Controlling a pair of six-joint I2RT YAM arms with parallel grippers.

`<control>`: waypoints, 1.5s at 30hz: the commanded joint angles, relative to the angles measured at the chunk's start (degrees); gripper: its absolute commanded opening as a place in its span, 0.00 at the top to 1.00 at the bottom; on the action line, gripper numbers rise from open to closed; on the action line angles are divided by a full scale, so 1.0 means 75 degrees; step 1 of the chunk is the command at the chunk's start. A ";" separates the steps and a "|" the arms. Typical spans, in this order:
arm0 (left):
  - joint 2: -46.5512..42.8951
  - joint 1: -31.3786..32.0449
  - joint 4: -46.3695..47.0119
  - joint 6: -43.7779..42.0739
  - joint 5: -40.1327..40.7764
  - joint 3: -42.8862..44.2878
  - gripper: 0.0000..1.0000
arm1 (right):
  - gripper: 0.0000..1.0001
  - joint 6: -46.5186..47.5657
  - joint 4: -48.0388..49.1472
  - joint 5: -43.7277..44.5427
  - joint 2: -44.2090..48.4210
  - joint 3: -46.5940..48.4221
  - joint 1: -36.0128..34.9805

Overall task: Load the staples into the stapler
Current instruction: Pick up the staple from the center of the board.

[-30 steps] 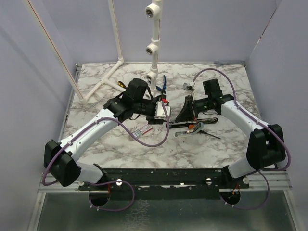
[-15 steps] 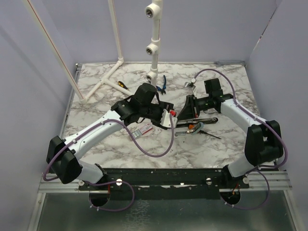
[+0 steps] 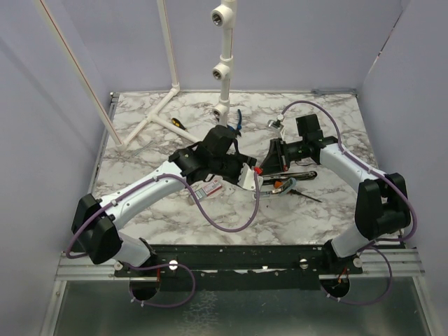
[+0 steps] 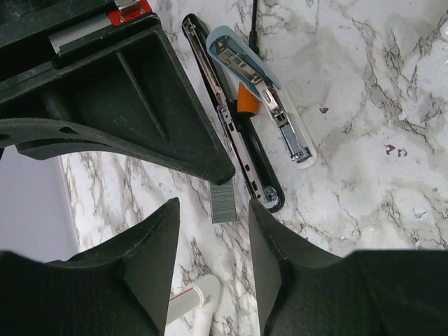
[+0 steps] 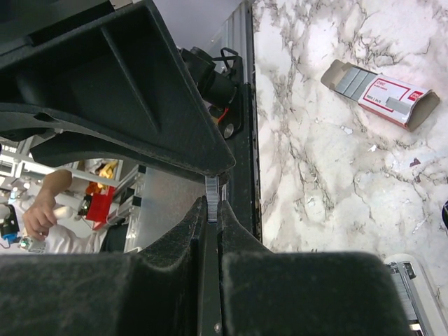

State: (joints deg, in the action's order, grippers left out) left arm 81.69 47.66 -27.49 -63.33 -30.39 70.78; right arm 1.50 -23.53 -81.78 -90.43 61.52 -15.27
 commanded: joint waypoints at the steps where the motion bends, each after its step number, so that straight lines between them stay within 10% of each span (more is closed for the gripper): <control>1: -0.0019 0.0059 0.0030 -0.0223 0.0305 -0.0209 0.57 | 0.90 -0.0048 0.0094 -0.0317 -0.0147 -0.0057 0.0048; 45: 0.0129 0.0143 0.0120 -0.0076 0.0279 -0.0046 0.69 | 0.89 0.0034 0.0032 -0.0405 -0.0271 -0.0022 0.0079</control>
State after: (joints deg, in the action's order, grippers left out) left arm 81.73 48.14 -27.03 -64.29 -27.57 69.21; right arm 1.52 -23.53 -82.87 -91.83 61.52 -14.90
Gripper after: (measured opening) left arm 0.322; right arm 0.104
